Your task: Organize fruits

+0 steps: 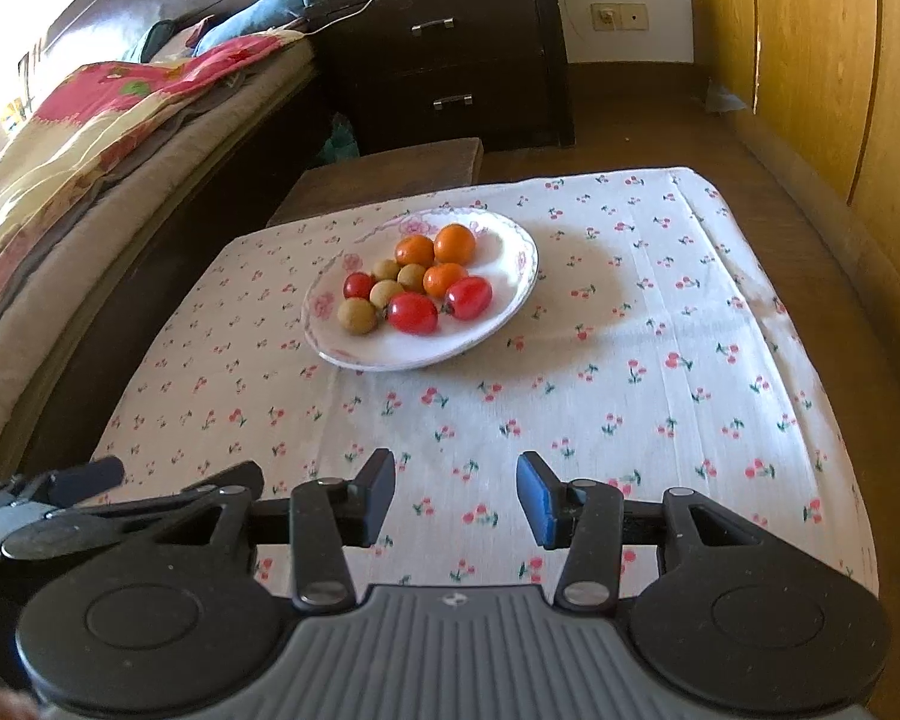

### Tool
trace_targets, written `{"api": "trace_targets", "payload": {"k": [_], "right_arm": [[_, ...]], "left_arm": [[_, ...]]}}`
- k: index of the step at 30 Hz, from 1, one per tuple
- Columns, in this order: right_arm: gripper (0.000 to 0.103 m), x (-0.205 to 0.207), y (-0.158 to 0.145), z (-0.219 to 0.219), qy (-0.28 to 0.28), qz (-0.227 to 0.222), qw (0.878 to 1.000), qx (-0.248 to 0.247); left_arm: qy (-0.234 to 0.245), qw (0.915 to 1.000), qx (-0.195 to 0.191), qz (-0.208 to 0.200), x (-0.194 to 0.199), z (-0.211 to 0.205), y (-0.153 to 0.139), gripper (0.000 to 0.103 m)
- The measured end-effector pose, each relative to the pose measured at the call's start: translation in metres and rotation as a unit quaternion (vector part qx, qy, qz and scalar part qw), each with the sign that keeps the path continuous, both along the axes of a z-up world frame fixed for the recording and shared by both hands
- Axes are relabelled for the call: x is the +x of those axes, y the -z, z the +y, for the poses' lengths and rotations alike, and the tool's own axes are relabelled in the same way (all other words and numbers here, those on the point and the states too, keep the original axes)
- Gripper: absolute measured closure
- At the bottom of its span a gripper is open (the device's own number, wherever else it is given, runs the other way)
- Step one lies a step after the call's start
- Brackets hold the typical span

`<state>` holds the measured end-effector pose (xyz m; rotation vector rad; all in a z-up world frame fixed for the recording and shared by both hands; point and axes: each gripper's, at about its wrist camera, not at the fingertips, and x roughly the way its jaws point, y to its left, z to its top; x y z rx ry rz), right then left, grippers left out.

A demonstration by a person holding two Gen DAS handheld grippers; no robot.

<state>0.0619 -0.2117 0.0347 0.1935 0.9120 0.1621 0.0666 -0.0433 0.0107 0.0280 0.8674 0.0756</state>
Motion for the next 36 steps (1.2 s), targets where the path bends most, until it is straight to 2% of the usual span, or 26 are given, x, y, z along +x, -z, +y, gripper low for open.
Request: {"api": "trace_targets", "payload": {"k": [5,11,20,36], "right_arm": [[0.057,-0.014,-0.001,0.004,-0.007,0.0,1.0,-0.002],[0.057,-0.03,-0.004,0.009,-0.014,-0.001,1.0,-0.008],[0.057,-0.042,-0.006,0.011,-0.018,-0.007,1.0,-0.013],[0.057,-0.043,-0.006,0.012,-0.019,-0.01,1.0,-0.011]], "left_arm": [[0.019,0.9997,-0.012,-0.006,-0.015,0.0,-0.005,0.0],[0.017,0.9995,-0.025,-0.005,-0.024,0.004,-0.008,0.0],[0.017,0.9995,-0.01,-0.026,-0.038,0.003,-0.016,0.0],[0.015,0.9993,-0.007,-0.035,-0.04,0.003,-0.016,0.0]]}}
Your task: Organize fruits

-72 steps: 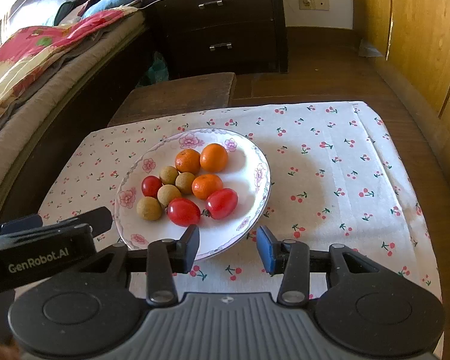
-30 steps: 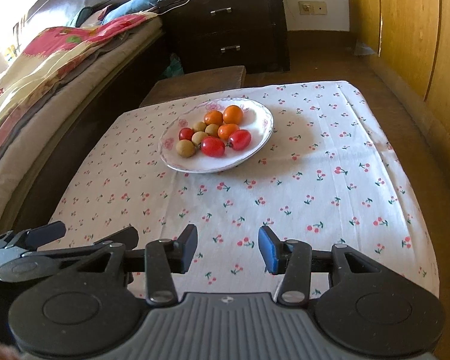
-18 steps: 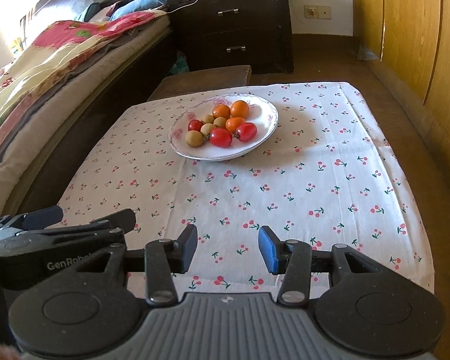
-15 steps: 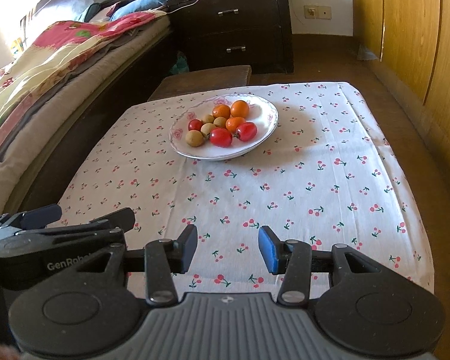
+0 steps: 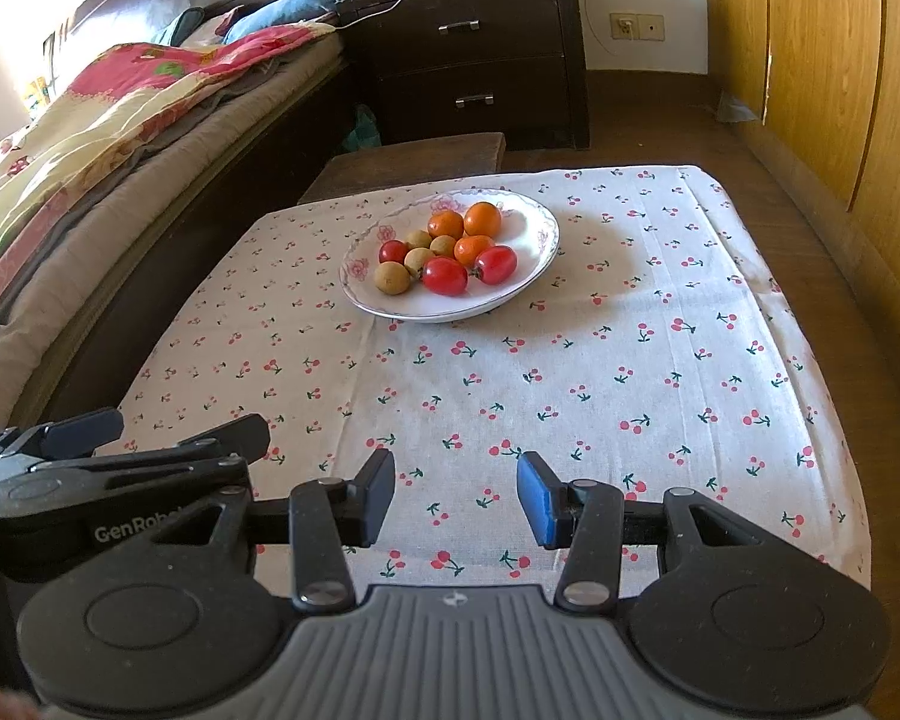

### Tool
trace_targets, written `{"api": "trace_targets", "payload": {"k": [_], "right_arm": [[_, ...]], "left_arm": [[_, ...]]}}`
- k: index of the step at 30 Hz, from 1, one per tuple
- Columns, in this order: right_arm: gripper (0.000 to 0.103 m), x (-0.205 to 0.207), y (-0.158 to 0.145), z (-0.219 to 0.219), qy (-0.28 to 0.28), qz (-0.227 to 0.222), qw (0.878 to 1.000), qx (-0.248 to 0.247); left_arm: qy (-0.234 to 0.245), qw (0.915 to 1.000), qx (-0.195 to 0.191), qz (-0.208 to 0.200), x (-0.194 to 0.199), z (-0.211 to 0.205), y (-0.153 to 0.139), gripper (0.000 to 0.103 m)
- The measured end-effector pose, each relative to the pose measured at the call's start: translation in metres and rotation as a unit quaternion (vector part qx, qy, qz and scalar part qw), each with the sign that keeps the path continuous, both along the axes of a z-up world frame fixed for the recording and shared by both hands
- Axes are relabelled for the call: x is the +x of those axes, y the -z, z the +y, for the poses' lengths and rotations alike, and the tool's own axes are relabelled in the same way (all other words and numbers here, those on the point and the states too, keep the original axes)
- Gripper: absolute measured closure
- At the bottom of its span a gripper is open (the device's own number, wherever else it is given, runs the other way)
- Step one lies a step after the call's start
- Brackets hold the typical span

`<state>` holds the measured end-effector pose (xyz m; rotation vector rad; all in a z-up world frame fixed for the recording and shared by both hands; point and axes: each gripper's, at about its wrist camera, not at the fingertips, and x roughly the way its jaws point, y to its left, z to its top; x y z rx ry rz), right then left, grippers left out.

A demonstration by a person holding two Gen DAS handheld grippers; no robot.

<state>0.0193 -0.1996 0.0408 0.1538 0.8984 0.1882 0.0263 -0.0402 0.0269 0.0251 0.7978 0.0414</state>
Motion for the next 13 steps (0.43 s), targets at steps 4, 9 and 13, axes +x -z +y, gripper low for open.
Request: {"api": "trace_targets", "payload": {"k": [4,9,13], "right_arm": [[0.057,0.0001,0.0005,0.0,0.0,0.0,1.0,0.001],[0.057,0.0002,0.0006,0.0001,0.0,0.0,1.0,0.001],[0.056,0.0002,-0.0004,-0.0002,0.001,-0.001,1.0,0.003]], "left_arm": [[-0.001,1.0,0.0,-0.002,-0.0006,-0.0001,-0.0004,0.0],[-0.003,0.9999,0.007,-0.008,-0.0009,-0.0013,-0.0012,0.0],[-0.004,0.9999,0.009,-0.009,-0.001,-0.0013,-0.001,0.0]]}}
